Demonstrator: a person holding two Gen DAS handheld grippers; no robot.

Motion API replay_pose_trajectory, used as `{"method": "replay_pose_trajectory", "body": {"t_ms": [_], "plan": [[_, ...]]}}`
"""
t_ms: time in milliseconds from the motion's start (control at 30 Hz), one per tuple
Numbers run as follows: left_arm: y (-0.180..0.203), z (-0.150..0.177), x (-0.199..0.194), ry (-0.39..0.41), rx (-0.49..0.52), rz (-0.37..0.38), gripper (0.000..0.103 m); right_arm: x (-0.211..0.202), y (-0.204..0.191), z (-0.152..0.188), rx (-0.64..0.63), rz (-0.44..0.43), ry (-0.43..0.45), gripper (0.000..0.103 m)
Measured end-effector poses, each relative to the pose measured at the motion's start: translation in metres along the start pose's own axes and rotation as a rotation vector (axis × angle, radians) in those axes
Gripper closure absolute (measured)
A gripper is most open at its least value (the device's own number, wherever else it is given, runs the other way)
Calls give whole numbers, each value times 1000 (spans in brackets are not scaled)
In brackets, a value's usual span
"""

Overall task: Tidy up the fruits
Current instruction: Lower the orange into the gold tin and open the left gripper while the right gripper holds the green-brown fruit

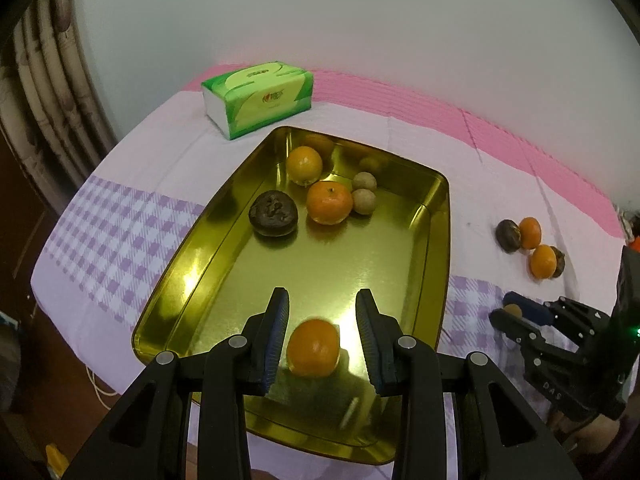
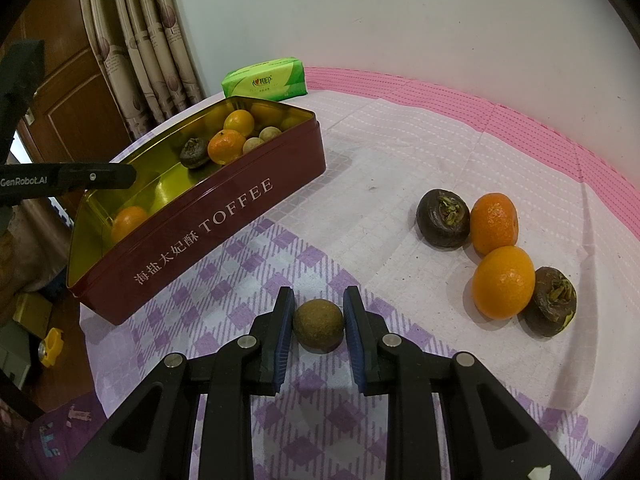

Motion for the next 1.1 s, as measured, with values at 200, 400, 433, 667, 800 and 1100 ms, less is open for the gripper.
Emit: {"method": "replay_pose_trajectory", "body": {"t_ms": [200,400,433,667,800,1100], "plan": [[-1,0,-4,12,2,-22,67,0,0,0,0,1,0,80],[-5,-1,-7,18,-9,-47,65,-1,0,1,-2,12,1,80],[-5,-1,-8,19,-9,-51,65,-2,0,1,0,15,2,80],[-6,-1,-10,26,-1,-84,58,-5,2,5,19,20,2,80],[-12,-3,-14,41,-19,-125,39,-7,3,6,34,13,1,81],[-35,-5,-18,44,-106,-150,35,-12,2,10,53,6,0,81]]}}
Point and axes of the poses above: each gripper's, at about its wrist camera, not at the fingertips, and x roughly the way its jaws point, y to its right, z to its underside, the point moved 8 cm from there along x, roughly the way its jaws point, and after that the axes turned 7 degrees about -y, right-handed, at the moved point
